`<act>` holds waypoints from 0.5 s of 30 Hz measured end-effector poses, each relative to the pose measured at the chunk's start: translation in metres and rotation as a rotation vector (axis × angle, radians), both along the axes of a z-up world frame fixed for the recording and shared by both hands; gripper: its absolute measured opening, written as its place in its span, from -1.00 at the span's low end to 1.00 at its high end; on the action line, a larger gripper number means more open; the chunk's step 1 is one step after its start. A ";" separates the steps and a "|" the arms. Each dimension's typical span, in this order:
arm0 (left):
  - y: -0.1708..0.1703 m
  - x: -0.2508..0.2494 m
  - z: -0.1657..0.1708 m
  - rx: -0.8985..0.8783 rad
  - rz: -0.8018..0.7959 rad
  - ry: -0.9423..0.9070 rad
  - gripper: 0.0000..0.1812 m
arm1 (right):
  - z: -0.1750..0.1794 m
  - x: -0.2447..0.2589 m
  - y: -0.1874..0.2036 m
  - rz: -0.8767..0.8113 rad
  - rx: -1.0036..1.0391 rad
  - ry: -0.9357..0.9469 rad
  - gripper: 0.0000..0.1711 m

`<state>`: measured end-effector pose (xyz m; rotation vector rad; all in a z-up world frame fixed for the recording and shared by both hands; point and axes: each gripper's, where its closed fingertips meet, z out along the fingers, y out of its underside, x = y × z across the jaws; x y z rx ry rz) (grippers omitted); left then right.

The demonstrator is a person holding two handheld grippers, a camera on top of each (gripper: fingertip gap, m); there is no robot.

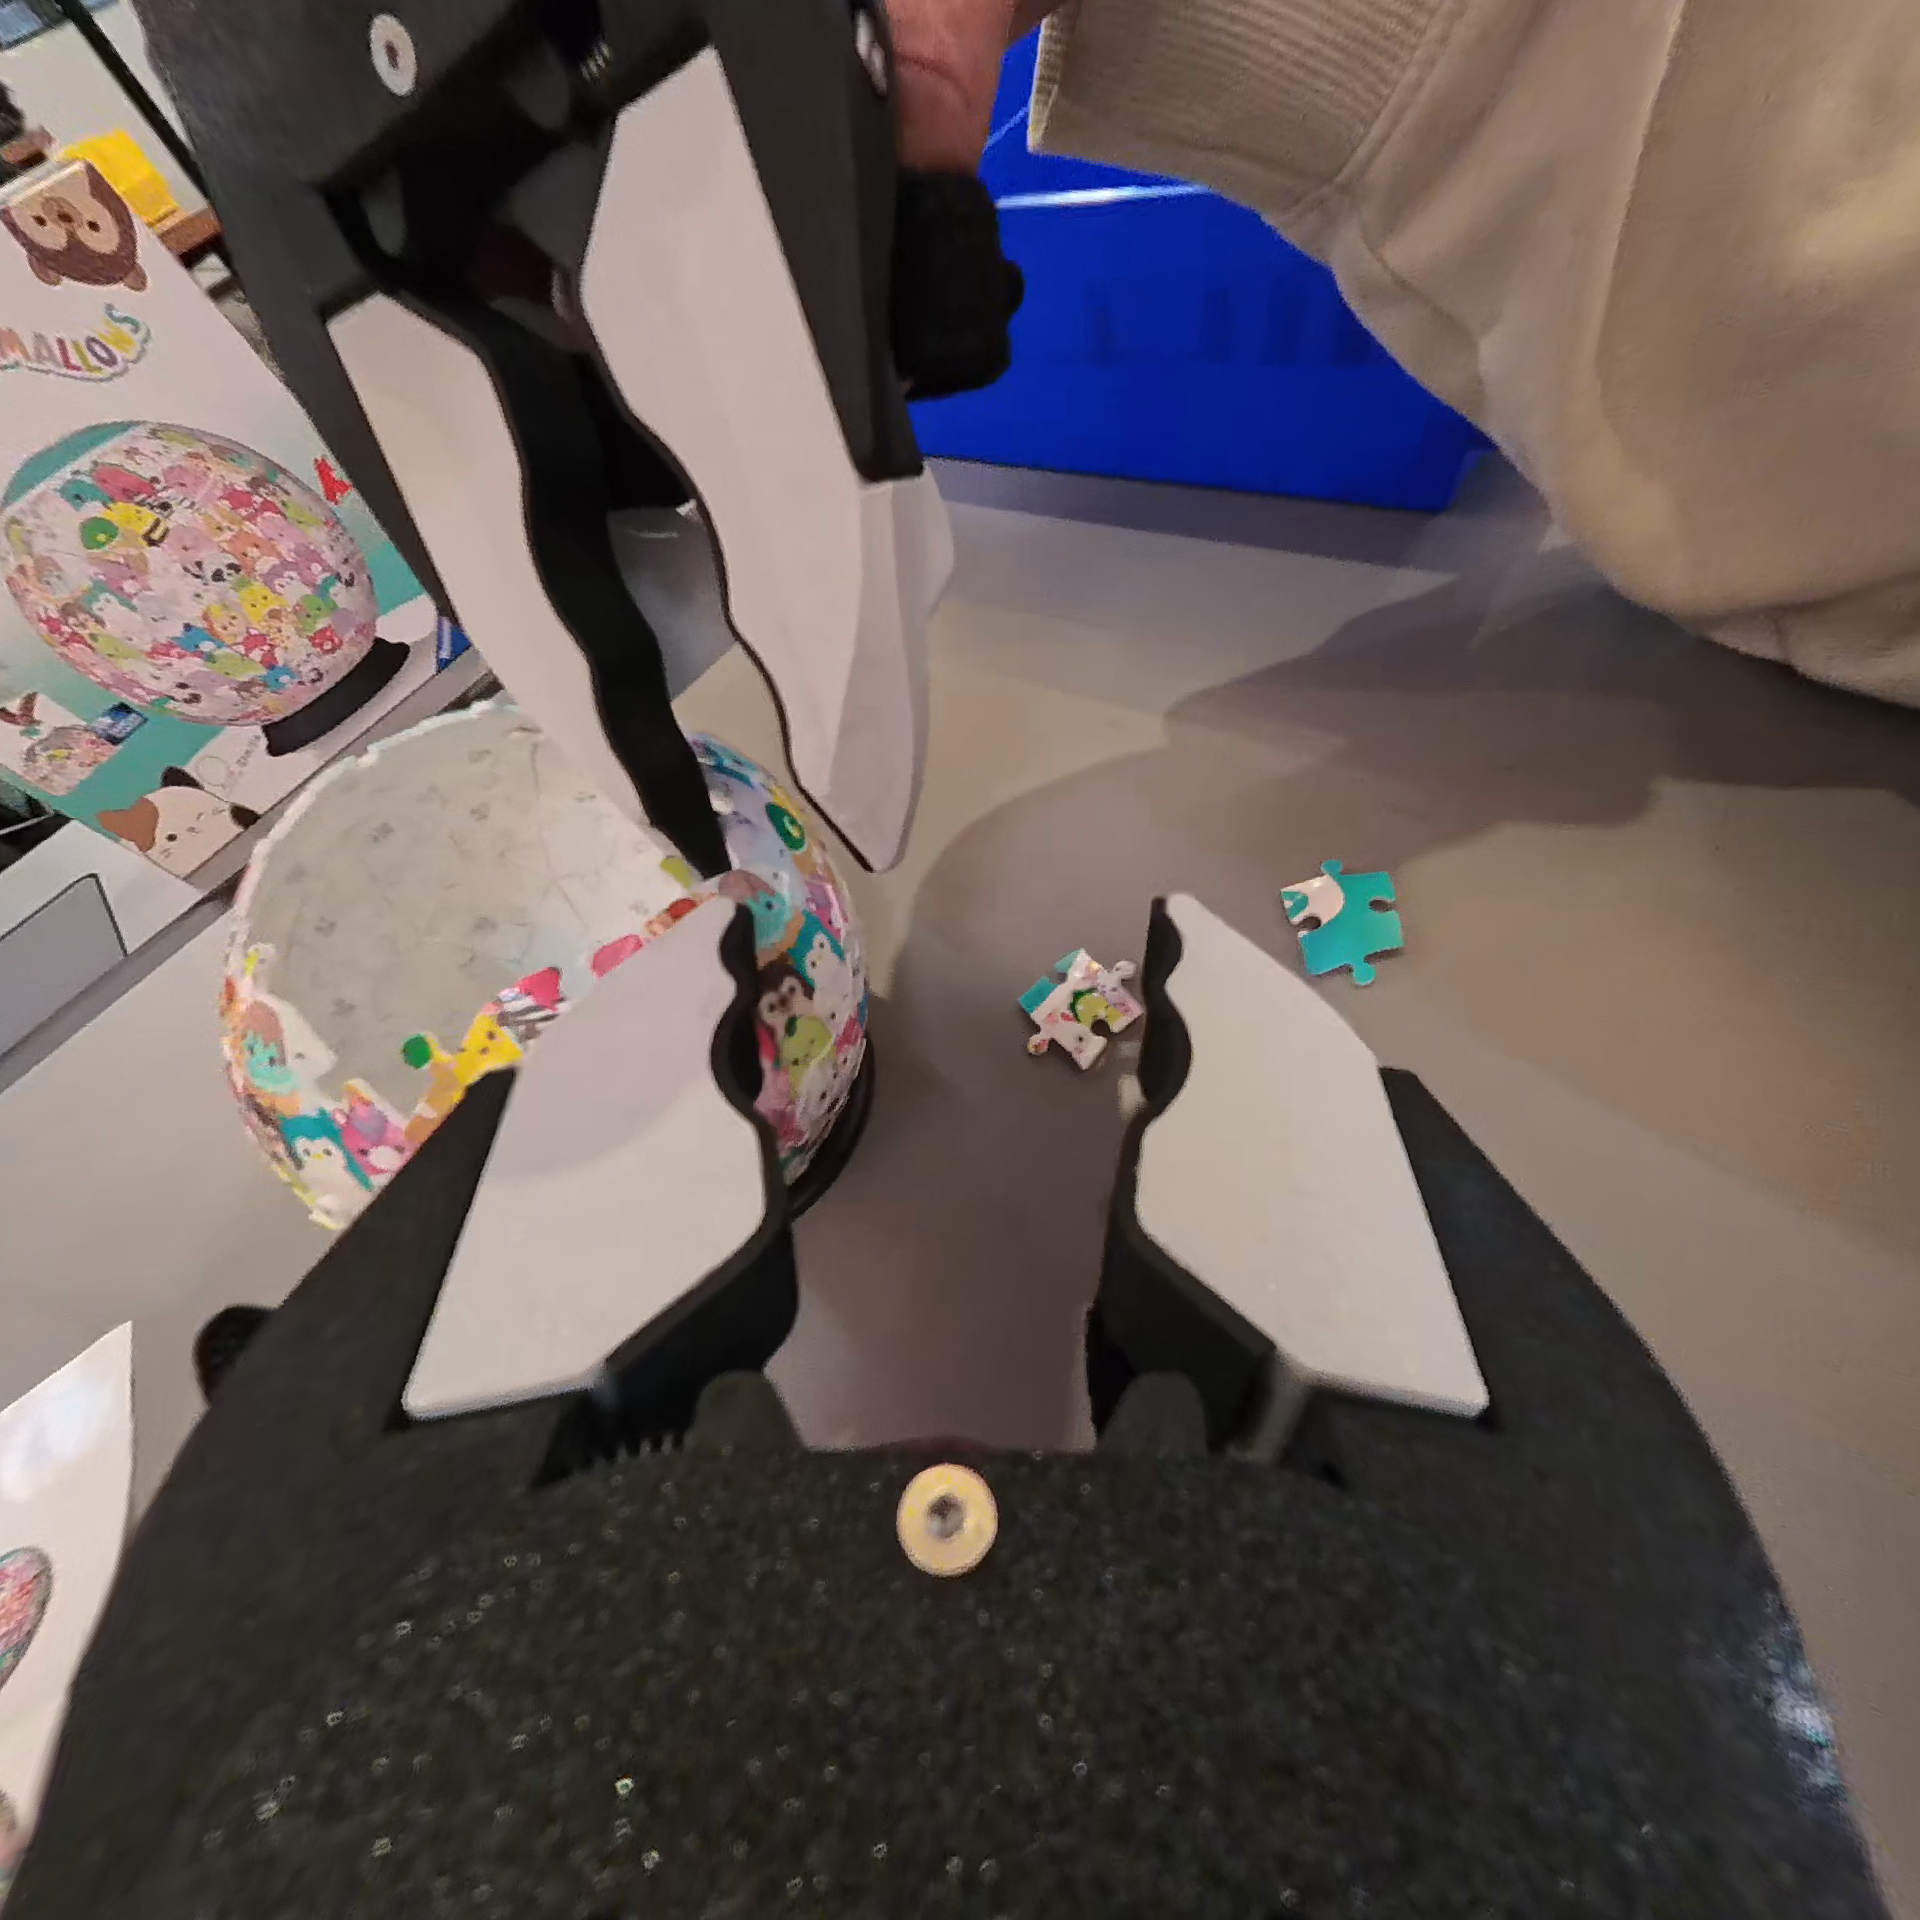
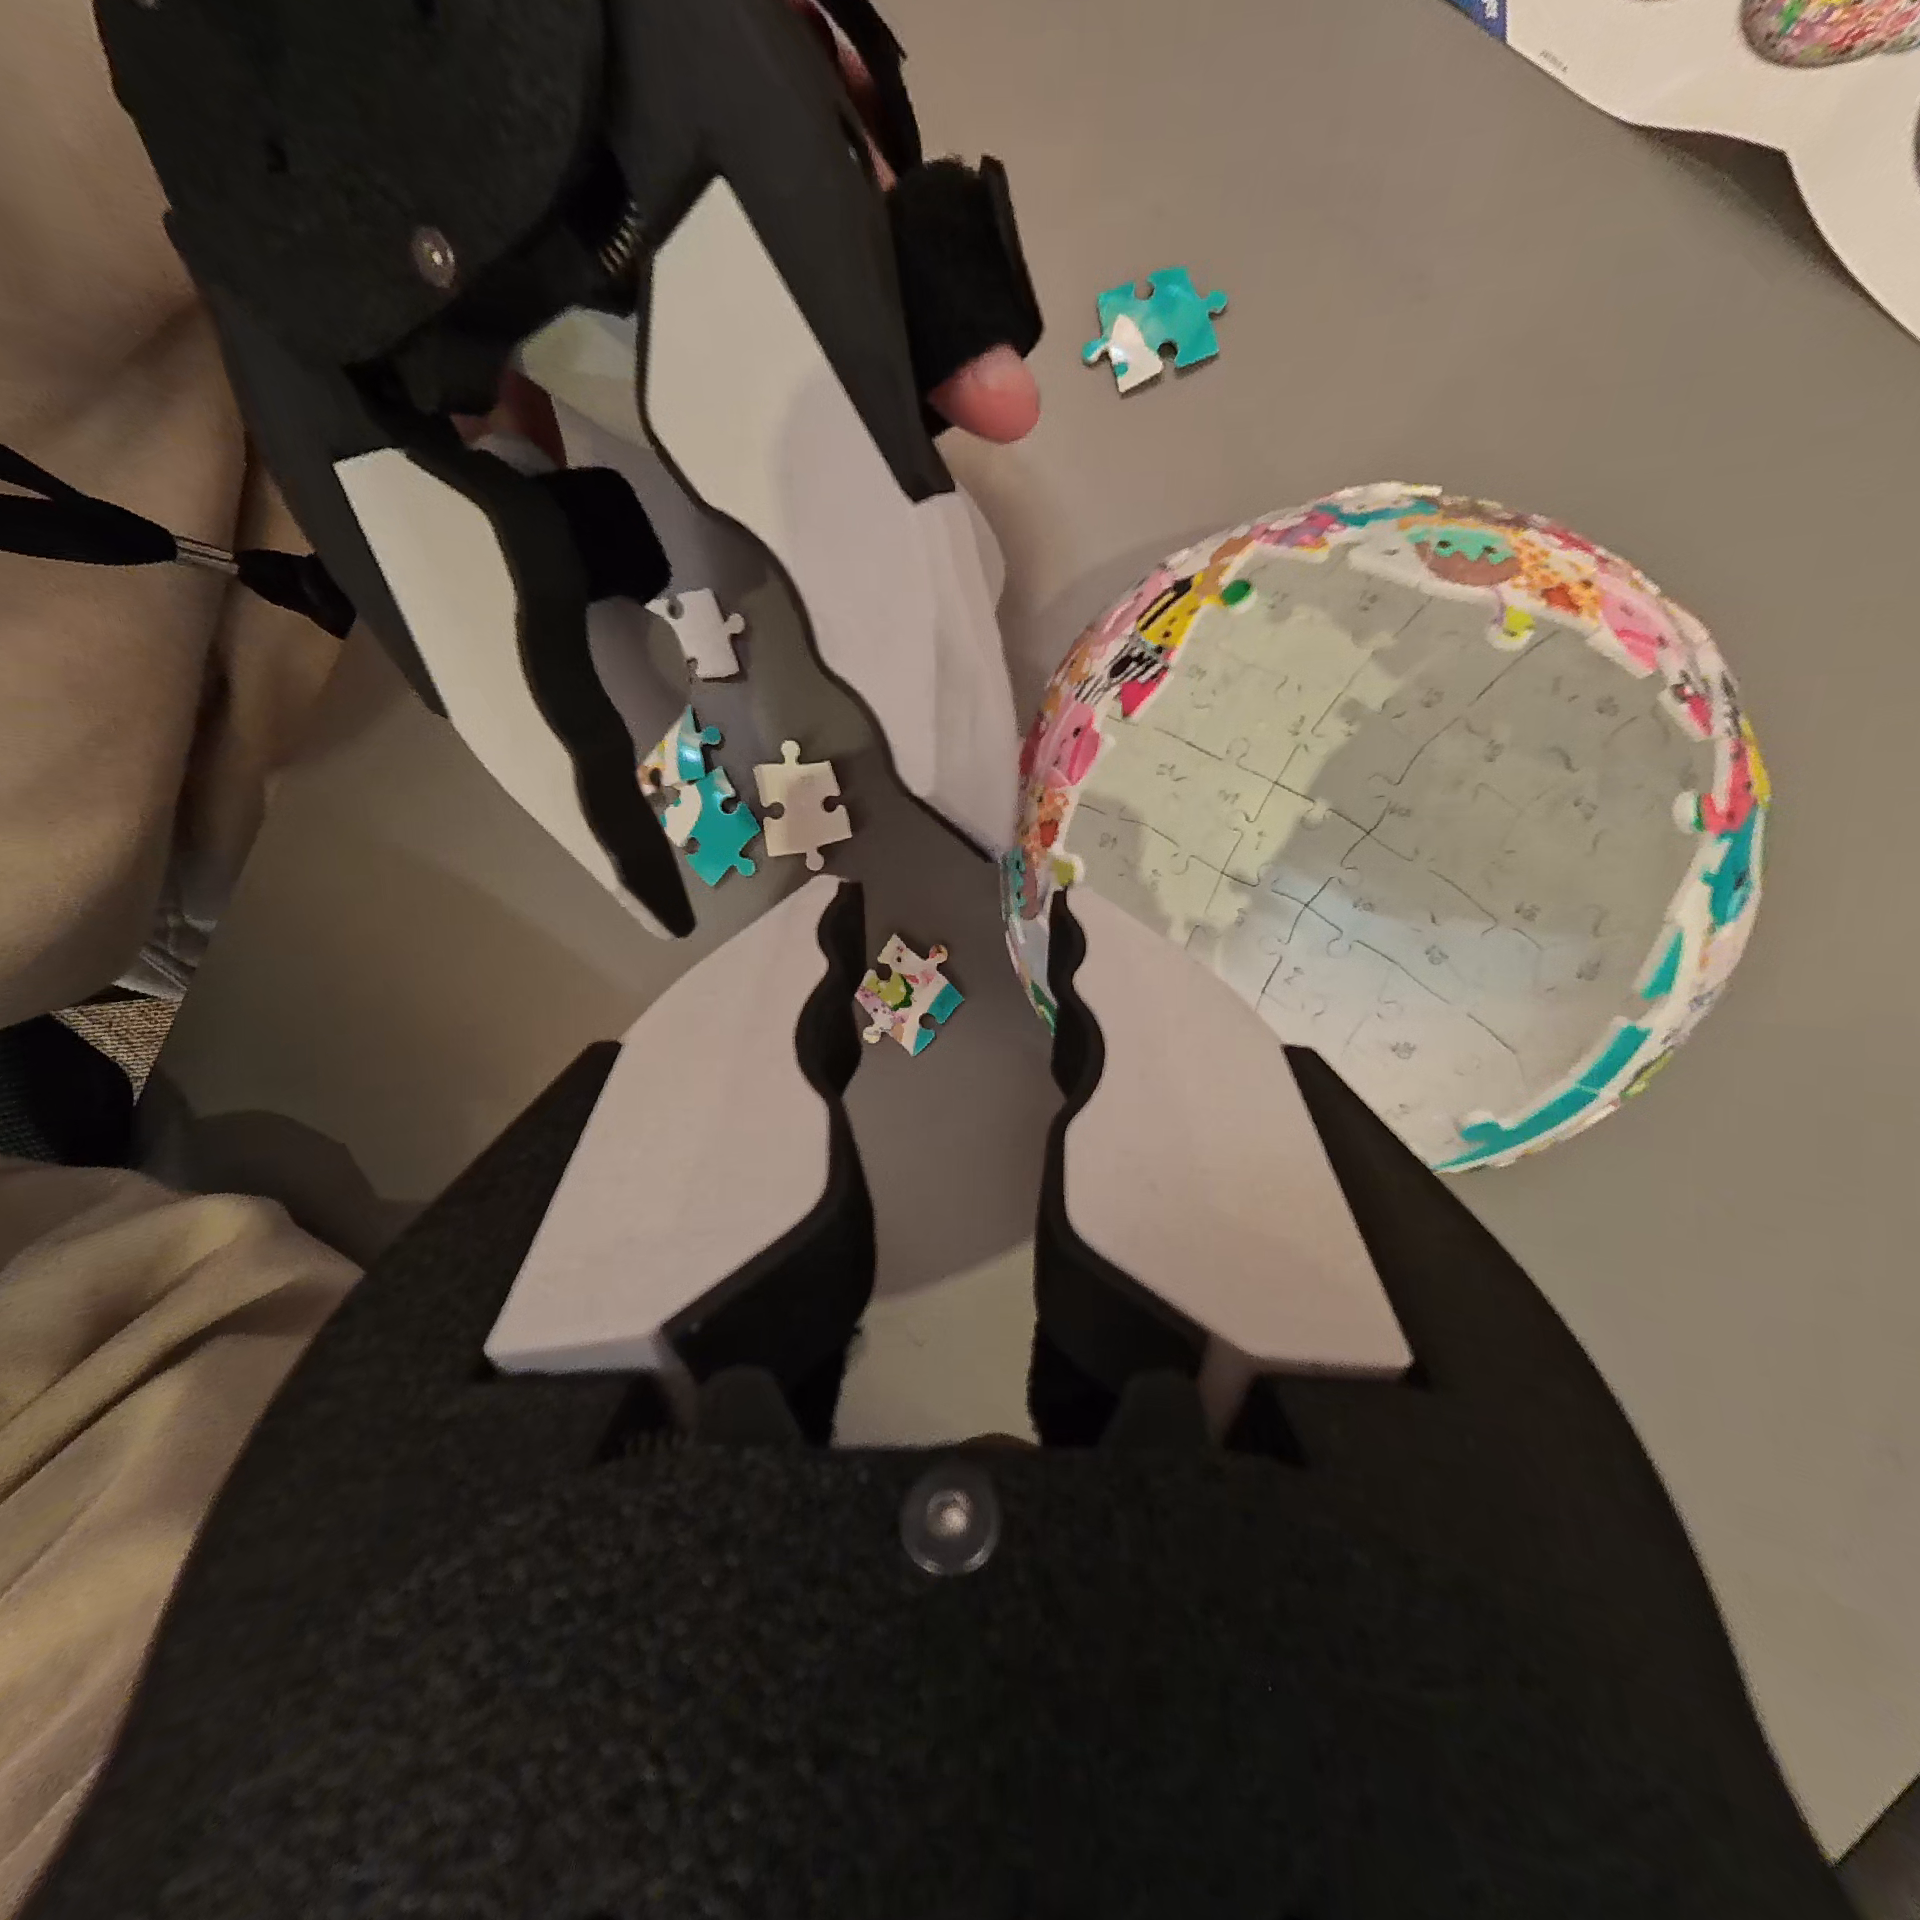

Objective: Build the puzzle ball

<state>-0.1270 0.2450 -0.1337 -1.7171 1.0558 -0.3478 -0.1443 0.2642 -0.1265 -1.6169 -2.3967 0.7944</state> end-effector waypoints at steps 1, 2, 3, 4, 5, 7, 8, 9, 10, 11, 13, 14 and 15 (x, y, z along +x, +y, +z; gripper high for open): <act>0.001 -0.001 -0.002 -0.002 -0.002 0.008 -0.27 | 0.000 0.000 0.000 -0.001 0.002 0.000 -0.60; 0.000 -0.001 -0.003 -0.007 -0.008 0.006 -0.27 | 0.000 0.000 0.000 -0.001 0.002 -0.001 -0.61; 0.000 0.000 -0.003 -0.014 -0.011 -0.002 -0.24 | 0.000 0.000 0.000 -0.002 0.001 -0.002 -0.61; -0.002 0.001 -0.002 -0.015 -0.012 -0.007 -0.21 | 0.000 0.000 0.000 -0.002 0.001 -0.004 -0.61; -0.003 0.002 -0.001 -0.010 -0.014 -0.005 -0.22 | 0.000 0.000 0.000 -0.002 0.002 -0.004 -0.61; -0.001 0.001 -0.005 0.005 -0.004 0.026 -0.22 | 0.000 0.000 0.000 -0.003 0.001 -0.004 -0.61; -0.001 0.001 -0.007 0.001 -0.009 0.033 -0.26 | 0.000 0.000 0.000 -0.005 0.002 -0.005 -0.61; -0.002 0.002 -0.009 -0.012 -0.019 0.028 -0.24 | 0.000 0.000 0.000 -0.006 0.001 -0.006 -0.61; -0.003 0.003 -0.008 -0.020 -0.020 0.021 -0.21 | -0.001 0.000 0.000 -0.007 -0.002 -0.007 -0.61; -0.003 0.003 -0.008 -0.019 -0.017 0.020 -0.20 | -0.001 0.000 0.000 -0.007 -0.002 -0.008 -0.61; -0.002 0.002 -0.008 -0.003 -0.006 0.034 -0.24 | -0.001 0.000 0.000 -0.006 0.004 -0.008 -0.61; -0.001 0.001 -0.008 -0.003 -0.006 0.029 -0.28 | -0.001 0.000 0.000 -0.007 0.004 -0.008 -0.61; -0.001 0.001 -0.008 -0.016 -0.011 0.016 -0.26 | -0.001 0.000 0.000 -0.008 0.002 -0.009 -0.61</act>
